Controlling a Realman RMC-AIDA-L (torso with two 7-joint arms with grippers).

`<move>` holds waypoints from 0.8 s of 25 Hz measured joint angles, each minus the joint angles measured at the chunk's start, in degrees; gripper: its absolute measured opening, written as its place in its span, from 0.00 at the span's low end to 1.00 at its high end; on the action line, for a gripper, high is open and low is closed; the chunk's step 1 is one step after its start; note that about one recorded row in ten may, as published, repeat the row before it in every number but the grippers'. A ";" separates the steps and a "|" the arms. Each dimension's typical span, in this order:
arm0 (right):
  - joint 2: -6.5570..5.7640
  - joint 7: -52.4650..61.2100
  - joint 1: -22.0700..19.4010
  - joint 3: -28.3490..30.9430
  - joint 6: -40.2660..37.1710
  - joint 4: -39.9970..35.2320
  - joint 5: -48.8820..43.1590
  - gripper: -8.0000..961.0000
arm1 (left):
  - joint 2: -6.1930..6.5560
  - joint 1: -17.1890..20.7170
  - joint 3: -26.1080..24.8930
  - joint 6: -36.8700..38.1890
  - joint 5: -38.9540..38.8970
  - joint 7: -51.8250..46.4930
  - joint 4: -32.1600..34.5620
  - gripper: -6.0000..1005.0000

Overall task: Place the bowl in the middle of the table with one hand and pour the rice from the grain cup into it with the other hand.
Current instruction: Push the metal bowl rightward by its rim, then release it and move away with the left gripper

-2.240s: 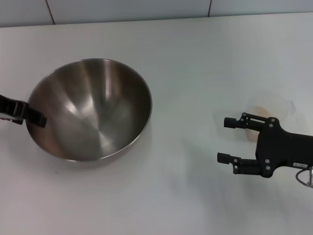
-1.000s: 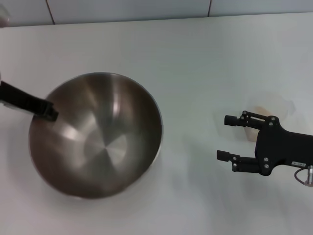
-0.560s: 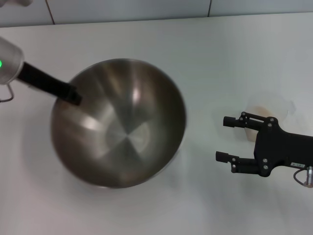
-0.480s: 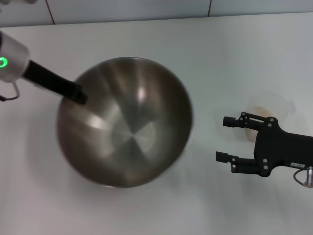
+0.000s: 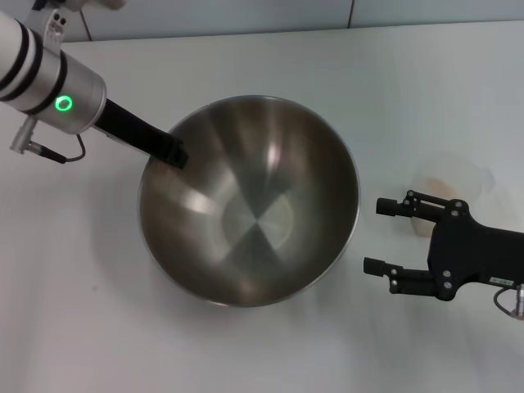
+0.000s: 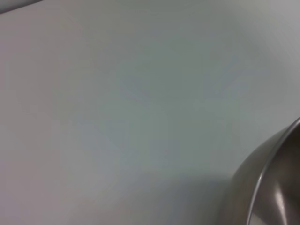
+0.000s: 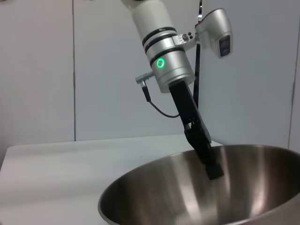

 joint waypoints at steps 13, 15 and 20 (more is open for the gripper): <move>-0.07 -0.63 -0.15 -0.01 -0.11 0.00 0.00 0.82 | 0.10 0.04 0.04 -4.89 -1.08 5.45 -5.82 0.03; -0.07 -0.66 -0.15 0.00 -0.11 0.00 0.00 0.82 | 0.11 0.42 0.06 -5.68 -2.85 7.62 -6.13 0.03; -0.07 -0.68 -0.16 0.00 -0.11 -0.06 0.00 0.82 | 0.14 1.48 0.16 -8.21 -5.66 11.87 -5.97 0.06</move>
